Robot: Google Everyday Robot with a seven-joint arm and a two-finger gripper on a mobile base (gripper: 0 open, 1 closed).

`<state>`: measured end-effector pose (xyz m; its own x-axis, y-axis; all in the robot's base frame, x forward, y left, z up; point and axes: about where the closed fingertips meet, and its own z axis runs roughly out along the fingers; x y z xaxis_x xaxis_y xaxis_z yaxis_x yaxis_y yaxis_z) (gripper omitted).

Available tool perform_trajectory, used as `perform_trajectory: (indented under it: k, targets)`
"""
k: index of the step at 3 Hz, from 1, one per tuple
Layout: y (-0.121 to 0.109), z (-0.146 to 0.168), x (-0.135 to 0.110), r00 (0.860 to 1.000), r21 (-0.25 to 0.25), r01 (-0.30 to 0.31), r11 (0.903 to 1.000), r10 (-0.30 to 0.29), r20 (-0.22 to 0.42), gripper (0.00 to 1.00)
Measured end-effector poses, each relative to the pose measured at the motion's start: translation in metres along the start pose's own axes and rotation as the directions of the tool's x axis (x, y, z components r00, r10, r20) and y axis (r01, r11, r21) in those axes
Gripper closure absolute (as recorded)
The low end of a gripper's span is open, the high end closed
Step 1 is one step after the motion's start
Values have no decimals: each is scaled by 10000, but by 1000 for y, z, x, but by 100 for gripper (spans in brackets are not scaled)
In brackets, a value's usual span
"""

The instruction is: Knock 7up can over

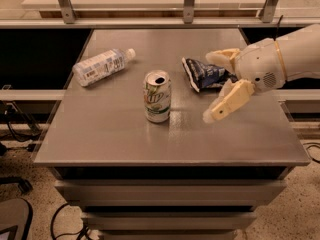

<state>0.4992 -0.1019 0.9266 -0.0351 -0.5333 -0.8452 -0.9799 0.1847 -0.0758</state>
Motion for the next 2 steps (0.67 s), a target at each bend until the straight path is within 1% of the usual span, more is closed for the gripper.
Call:
perform_trajectory:
  k: [1,2]
  targets:
    - [3,18,-12,9910,-321,23,9995,20,1340,0]
    - [3,18,-12,9911,-320,24,9995,19,1330,0]
